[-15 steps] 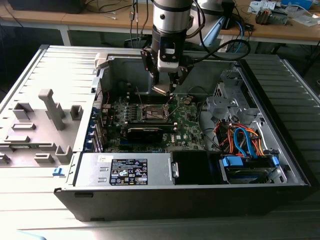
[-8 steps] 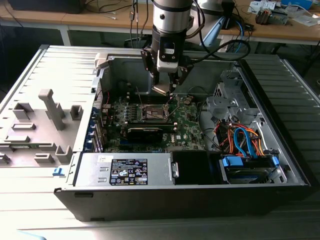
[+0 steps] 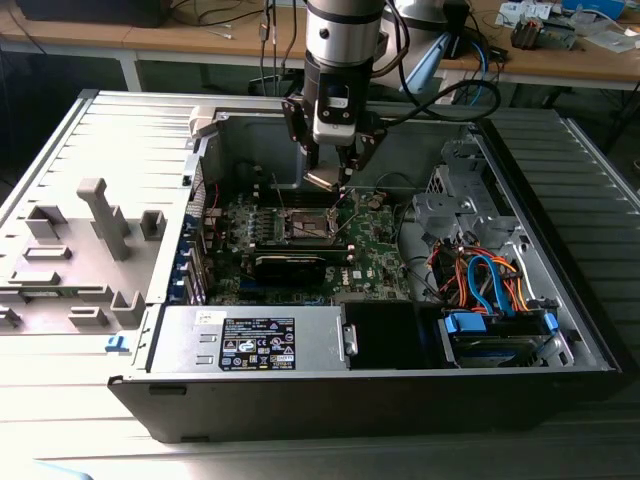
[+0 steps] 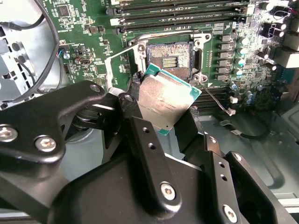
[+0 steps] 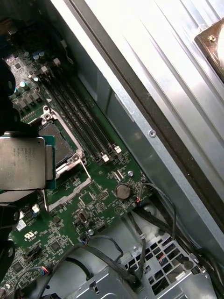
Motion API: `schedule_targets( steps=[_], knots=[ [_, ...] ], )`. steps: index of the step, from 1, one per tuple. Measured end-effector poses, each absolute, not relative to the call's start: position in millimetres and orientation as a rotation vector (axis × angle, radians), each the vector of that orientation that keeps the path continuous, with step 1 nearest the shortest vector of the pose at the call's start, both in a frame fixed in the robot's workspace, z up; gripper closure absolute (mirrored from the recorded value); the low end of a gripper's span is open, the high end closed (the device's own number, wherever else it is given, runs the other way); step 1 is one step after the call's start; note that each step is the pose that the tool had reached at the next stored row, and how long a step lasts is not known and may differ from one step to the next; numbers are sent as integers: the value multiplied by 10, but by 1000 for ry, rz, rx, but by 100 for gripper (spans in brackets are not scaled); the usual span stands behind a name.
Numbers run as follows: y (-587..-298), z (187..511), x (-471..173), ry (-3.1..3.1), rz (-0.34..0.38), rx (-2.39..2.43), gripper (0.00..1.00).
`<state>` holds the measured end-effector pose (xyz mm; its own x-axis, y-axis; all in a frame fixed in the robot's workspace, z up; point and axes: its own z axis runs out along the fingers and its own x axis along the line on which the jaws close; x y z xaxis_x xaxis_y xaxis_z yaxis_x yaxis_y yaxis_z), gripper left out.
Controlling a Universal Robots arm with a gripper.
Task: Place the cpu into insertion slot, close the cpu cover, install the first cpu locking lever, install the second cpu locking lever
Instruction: 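Place the cpu into insertion slot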
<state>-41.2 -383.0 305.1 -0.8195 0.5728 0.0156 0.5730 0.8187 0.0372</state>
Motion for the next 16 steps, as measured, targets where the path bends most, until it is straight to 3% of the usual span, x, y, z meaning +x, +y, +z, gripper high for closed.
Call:
schedule_targets(
  steps=[16],
  knots=[
    [-3830, 3048, -412, -2978, -63, -988, 45]
  ],
)
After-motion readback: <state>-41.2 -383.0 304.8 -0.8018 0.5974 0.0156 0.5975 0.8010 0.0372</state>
